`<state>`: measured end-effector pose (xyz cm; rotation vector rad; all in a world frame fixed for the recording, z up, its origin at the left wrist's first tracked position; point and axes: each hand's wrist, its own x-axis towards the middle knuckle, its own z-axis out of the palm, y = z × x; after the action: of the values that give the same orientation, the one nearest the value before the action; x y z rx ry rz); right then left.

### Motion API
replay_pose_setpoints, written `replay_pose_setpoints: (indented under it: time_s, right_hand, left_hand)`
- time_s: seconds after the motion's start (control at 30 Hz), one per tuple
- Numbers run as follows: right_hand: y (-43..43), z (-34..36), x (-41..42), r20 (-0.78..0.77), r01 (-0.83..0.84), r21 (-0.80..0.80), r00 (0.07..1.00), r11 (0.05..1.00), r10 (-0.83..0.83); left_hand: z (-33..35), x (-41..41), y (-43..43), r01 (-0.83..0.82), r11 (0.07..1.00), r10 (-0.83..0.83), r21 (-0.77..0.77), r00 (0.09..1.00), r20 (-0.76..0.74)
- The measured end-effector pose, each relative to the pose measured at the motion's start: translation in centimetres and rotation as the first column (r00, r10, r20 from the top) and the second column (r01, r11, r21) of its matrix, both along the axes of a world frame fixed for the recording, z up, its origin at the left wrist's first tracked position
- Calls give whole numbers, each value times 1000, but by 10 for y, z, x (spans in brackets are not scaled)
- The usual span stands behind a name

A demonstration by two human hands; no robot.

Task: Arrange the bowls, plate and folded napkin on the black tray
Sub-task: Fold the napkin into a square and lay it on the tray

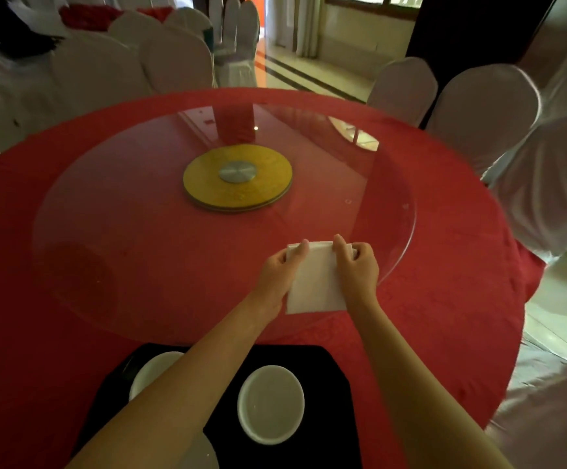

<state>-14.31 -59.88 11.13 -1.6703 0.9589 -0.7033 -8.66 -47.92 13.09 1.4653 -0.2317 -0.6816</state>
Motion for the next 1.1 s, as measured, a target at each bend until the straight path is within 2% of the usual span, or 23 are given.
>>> replay_pose_setpoints:
  time_s: [0.1, 0.23, 0.33, 0.43, 0.53, 0.63, 0.83, 1.0, 1.1]
  right_hand:
    - [17, 7, -14, 18, 26, -32, 1000, 999, -25]
    - [41, 13, -35, -94, 23, 2, 995, 1000, -23]
    - [63, 17, -53, -147, 93, -113, 983, 989, -109]
    - [92, 24, -69, -113, 164, -249, 974, 955, -197]
    - [119, 21, -90, -115, 179, -345, 966, 922, -230]
    - [141, 10, -118, -141, 167, -386, 961, 907, -237]
    - [183, -13, -163, -200, 114, -387, 958, 915, -205]
    - [204, -52, -190, -309, 3, -245, 948, 970, -81]
    - [202, -76, -206, -402, -27, -163, 915, 986, -42]
  left_hand:
    - [6, -16, 3, -124, 988, 120, 88, 991, 59]
    - [7, -35, 22, -151, 987, 124, 62, 941, 314]
    - [7, -51, 45, -170, 982, 113, 79, 873, 475]
    - [-1, -68, 70, -289, 951, 158, 107, 754, 637]
    - [-10, -89, 94, -299, 949, 161, 100, 732, 662]
    - [-18, -113, 115, -292, 942, 102, 164, 716, 691]
    - [-42, -159, 163, -209, 957, 54, 203, 811, 583]
    - [-76, -180, 197, -46, 929, -77, 368, 947, 311]
    - [-95, -189, 206, 92, 874, -183, 478, 972, 147]
